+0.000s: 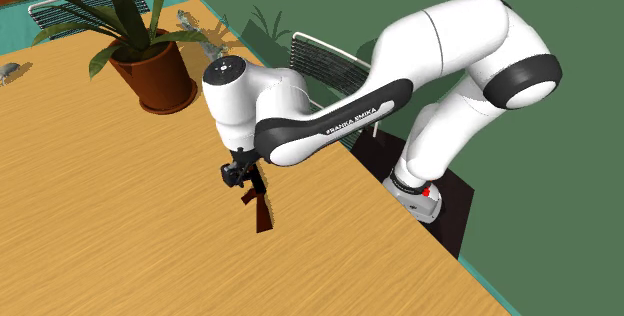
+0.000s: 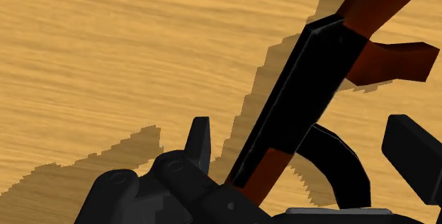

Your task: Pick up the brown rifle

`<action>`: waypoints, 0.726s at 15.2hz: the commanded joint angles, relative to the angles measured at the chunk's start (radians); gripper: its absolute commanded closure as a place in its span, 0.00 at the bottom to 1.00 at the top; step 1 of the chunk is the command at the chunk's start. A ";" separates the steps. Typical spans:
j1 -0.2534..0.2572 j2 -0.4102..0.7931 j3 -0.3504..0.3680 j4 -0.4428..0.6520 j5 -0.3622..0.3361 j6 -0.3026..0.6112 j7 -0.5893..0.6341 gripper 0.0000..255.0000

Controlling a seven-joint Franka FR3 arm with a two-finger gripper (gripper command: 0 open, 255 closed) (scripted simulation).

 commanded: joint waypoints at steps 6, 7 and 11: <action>0.001 0.012 0.008 -0.036 -0.003 0.047 0.007 1.00; 0.001 0.012 0.008 -0.036 -0.003 0.047 0.007 1.00; 0.001 0.011 0.008 -0.036 -0.003 0.046 0.007 1.00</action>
